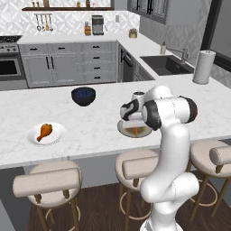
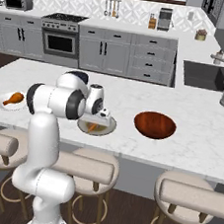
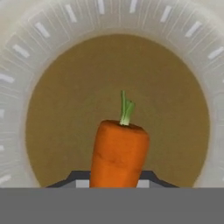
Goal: Pick the chicken drumstick and carrot from their plates and place them in the bowl. Then put the bowl in the fridge.
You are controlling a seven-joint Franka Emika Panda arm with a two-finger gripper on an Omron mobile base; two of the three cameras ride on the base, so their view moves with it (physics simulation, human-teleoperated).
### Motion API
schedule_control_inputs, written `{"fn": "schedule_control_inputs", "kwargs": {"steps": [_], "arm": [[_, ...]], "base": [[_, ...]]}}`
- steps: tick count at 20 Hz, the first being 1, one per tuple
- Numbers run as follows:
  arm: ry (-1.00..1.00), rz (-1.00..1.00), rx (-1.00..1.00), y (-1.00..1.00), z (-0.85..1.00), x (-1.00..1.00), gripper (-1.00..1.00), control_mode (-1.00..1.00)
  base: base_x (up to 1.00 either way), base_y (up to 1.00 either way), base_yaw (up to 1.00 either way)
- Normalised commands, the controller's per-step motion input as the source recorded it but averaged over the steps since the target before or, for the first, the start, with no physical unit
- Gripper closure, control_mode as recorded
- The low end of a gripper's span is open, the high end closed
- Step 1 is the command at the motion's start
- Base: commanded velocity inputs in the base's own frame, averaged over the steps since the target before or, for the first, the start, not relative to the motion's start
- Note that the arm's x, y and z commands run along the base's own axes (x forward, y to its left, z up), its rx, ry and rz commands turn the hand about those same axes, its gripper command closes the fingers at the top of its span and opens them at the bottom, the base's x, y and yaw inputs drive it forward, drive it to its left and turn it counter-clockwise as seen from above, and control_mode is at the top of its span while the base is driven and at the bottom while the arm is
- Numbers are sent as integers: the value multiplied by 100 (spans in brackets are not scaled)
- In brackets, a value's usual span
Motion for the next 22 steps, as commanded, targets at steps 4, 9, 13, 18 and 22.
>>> {"fn": "schedule_control_inputs", "kwargs": {"steps": [4,9,13,18,22], "arm": [[5,0,0,-24,80,-32,100,-100],[10,2,1,-66,71,-5,100,-100],[2,0,1,-86,40,0,100,-100],[0,0,0,-72,43,0,100,-100],[-4,-3,0,-67,17,2,100,-100]], "base": [[0,0,0],[0,0,0],[0,0,0],[0,0,0],[0,0,0]]}}
